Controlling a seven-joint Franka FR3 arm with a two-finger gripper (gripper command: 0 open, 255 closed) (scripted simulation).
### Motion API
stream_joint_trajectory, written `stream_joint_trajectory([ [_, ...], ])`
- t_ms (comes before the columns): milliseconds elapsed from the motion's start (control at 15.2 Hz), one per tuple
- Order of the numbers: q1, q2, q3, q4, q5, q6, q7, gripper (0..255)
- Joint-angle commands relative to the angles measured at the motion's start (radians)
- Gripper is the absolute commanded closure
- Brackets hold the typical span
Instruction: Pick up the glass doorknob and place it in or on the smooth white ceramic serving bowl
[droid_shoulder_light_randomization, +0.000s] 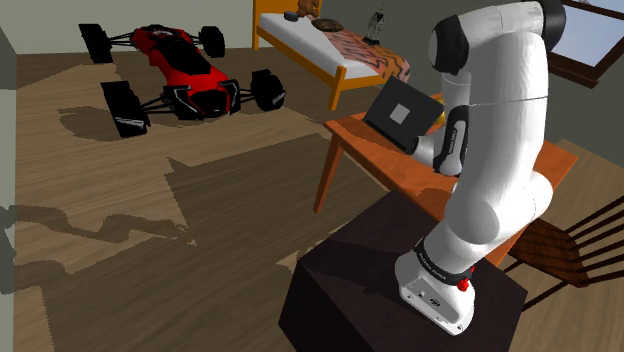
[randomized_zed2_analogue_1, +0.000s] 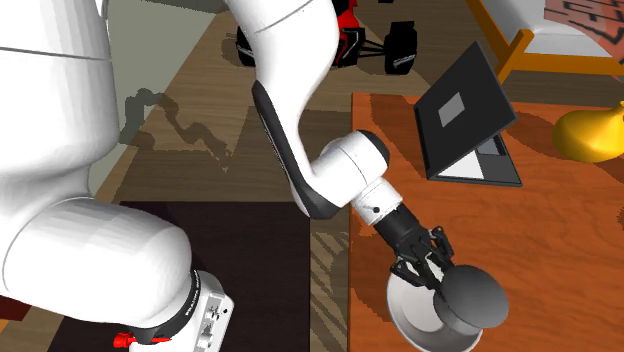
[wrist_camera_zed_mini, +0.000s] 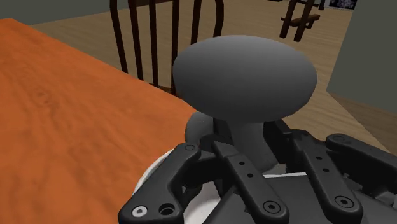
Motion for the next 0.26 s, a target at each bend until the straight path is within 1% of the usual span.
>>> stream_joint_trajectory([
  [0,-0.014,0.036,0.018,0.013,0.006,0.014,0.019,255],
  [66,-0.006,0.017,0.009,0.006,0.004,0.006,0.010,255],
  [132,-0.006,0.017,0.009,0.006,0.004,0.006,0.010,0],
  [198,0.045,-0.087,-0.082,-0.090,-0.178,0.064,0.369,0],
])
